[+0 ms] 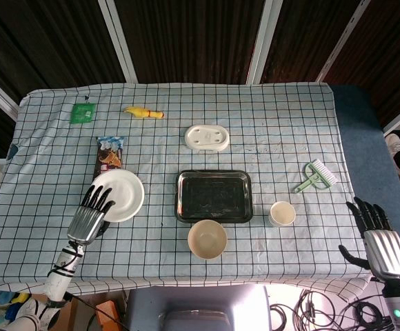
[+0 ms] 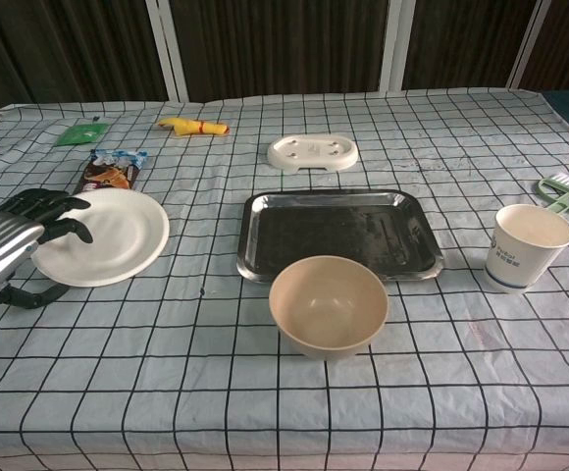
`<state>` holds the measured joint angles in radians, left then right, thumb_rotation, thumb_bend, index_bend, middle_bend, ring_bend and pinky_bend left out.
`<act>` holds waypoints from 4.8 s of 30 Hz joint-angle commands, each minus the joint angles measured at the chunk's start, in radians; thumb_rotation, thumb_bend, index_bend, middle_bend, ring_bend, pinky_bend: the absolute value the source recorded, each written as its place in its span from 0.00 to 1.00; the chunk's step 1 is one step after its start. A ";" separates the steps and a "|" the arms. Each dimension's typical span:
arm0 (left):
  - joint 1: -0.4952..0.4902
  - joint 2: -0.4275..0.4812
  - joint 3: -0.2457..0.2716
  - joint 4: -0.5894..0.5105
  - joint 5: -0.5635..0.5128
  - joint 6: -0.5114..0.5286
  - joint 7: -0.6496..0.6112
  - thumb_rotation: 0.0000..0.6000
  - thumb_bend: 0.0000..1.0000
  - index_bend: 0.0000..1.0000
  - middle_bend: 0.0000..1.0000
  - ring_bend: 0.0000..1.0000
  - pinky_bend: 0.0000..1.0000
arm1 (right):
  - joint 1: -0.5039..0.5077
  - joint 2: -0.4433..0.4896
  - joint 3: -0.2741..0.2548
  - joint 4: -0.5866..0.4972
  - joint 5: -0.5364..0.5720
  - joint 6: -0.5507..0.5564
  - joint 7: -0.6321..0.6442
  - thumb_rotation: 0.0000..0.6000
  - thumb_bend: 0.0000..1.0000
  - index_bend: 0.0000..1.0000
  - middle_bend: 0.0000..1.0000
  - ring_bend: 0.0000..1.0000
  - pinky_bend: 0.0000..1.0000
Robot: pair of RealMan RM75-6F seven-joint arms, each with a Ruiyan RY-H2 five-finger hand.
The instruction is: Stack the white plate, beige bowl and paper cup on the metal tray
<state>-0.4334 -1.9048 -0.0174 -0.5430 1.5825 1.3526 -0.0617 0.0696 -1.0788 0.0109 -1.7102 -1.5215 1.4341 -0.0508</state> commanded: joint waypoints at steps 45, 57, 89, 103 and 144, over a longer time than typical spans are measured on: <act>-0.043 -0.197 -0.044 0.281 -0.036 0.166 -0.288 1.00 0.39 0.67 0.26 0.05 0.06 | 0.002 0.019 -0.007 -0.019 0.027 -0.036 -0.034 1.00 0.17 0.00 0.00 0.00 0.01; -0.094 -0.188 -0.029 0.180 0.015 0.342 -0.282 1.00 0.42 0.67 0.26 0.04 0.05 | -0.005 0.018 -0.003 -0.022 0.022 -0.018 -0.020 1.00 0.17 0.00 0.00 0.00 0.01; -0.404 -0.295 -0.120 -0.006 0.003 -0.038 -0.018 1.00 0.39 0.67 0.26 0.04 0.01 | -0.058 0.054 0.053 0.037 0.007 0.127 0.232 1.00 0.18 0.00 0.00 0.00 0.02; -0.440 -0.364 -0.125 0.116 -0.030 -0.098 -0.059 1.00 0.35 0.51 0.24 0.05 0.01 | -0.063 0.056 0.055 0.045 -0.005 0.138 0.259 1.00 0.18 0.00 0.00 0.00 0.02; -0.381 -0.169 -0.106 -0.305 -0.065 -0.180 0.201 1.00 0.17 0.00 0.06 0.00 0.00 | -0.063 0.052 0.058 0.035 0.001 0.124 0.235 1.00 0.17 0.00 0.00 0.00 0.02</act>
<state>-0.8190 -2.0858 -0.1241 -0.8330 1.5152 1.1684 0.1334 0.0065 -1.0269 0.0691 -1.6754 -1.5207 1.5586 0.1843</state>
